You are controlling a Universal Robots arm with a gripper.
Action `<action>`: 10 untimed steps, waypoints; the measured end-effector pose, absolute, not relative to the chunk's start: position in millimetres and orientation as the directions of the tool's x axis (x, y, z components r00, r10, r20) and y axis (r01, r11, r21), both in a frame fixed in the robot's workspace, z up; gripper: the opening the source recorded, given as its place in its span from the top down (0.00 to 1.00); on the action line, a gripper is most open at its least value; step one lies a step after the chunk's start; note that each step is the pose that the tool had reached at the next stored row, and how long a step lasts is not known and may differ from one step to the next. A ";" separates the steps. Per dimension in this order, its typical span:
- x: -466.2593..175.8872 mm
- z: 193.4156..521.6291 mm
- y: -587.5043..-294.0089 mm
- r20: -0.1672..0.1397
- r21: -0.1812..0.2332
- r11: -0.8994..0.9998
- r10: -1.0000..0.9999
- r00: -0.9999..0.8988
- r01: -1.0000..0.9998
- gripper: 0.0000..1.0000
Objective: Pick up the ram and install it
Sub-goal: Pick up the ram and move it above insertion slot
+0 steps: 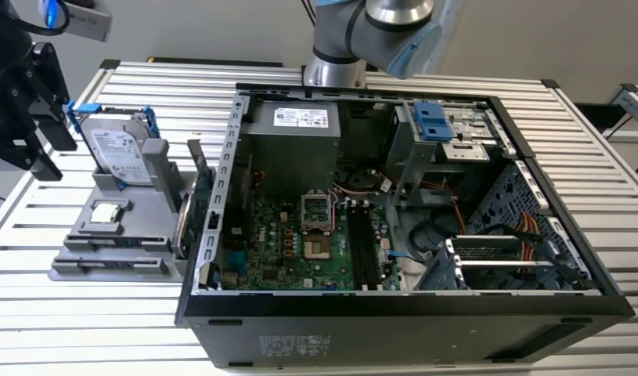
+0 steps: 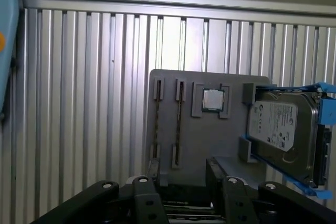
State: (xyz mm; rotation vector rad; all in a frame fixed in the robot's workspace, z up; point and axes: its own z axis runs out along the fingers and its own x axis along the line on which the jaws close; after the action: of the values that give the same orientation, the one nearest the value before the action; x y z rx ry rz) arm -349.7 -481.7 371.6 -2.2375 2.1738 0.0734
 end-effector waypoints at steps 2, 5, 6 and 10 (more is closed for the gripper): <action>-350.0 370.2 -481.6 -0.048 0.018 -0.028 -0.998 0.027 -0.999 0.00; -350.3 368.3 -481.6 -0.048 0.018 -0.026 -0.998 0.026 -0.999 0.00; -350.5 367.7 -481.6 -0.048 0.018 -0.026 -0.999 0.025 -1.000 0.00; -351.3 366.0 -481.6 -0.048 0.018 -0.025 -0.999 0.024 -1.000 0.00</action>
State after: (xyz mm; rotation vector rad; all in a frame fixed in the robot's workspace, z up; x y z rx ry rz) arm -351.3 -481.6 366.0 -2.2326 2.1788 0.0733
